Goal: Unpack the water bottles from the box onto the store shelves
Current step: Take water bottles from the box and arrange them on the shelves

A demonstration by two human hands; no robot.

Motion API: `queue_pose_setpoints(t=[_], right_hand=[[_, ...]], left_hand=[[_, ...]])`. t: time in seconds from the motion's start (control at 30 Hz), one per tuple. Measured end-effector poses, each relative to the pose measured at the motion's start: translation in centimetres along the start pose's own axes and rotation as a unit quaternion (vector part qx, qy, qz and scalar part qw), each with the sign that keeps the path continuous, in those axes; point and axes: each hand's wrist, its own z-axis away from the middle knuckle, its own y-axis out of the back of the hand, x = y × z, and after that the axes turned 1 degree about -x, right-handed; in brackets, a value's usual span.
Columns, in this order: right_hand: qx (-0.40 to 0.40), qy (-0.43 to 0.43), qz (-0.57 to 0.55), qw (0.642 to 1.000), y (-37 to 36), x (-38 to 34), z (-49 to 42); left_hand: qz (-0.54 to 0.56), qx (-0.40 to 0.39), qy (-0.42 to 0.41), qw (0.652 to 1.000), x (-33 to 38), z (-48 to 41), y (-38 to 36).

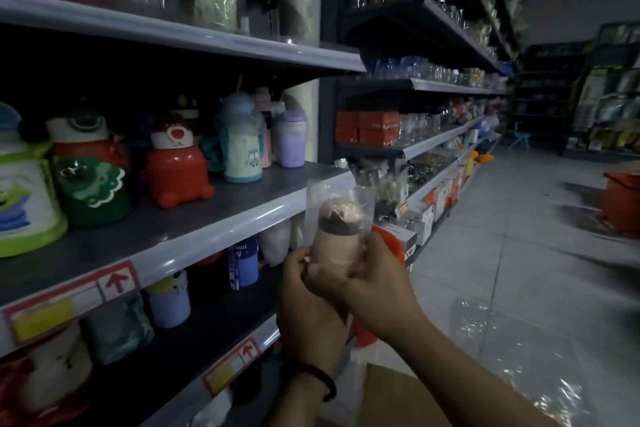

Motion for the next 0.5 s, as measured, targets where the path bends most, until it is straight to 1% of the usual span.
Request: queue_pose_setpoints(t=[0.07, 0.13, 0.2, 0.27, 0.4, 0.43, 0.5], right_hand=[[0.042, 0.014, 0.024, 0.999, -0.7, -0.8, -0.8], [0.073, 0.023, 0.04, 0.996, -0.8, -1.1, -1.8], [0.071, 0.028, 0.036, 0.996, -0.6, -1.4, -2.8], [0.056, 0.04, 0.017, 0.997, -0.1, -1.9, -4.3], [0.039, 0.057, -0.017, 0.997, 0.8, -4.6, -9.8], [0.041, 0.068, -0.014, 0.997, 1.1, -5.4, -11.6], [0.047, 0.1, -0.008, 0.994, 1.3, -7.0, -15.4]], left_hand=[[0.017, 0.005, -0.026, 1.0, 0.1, -0.6, -0.3], [0.017, -0.014, -0.048, 0.999, 0.3, -0.9, -0.3], [0.013, -0.045, -0.072, 0.996, 0.2, -1.2, 0.1], [0.006, -0.049, -0.098, 0.994, 0.0, -1.6, 0.6], [0.04, 0.02, -0.092, 0.995, -0.7, -2.9, 0.5], [0.04, 0.047, -0.098, 0.993, -1.0, -3.2, 0.4], [0.055, 0.087, -0.078, 0.992, -1.9, -3.6, -0.1]])
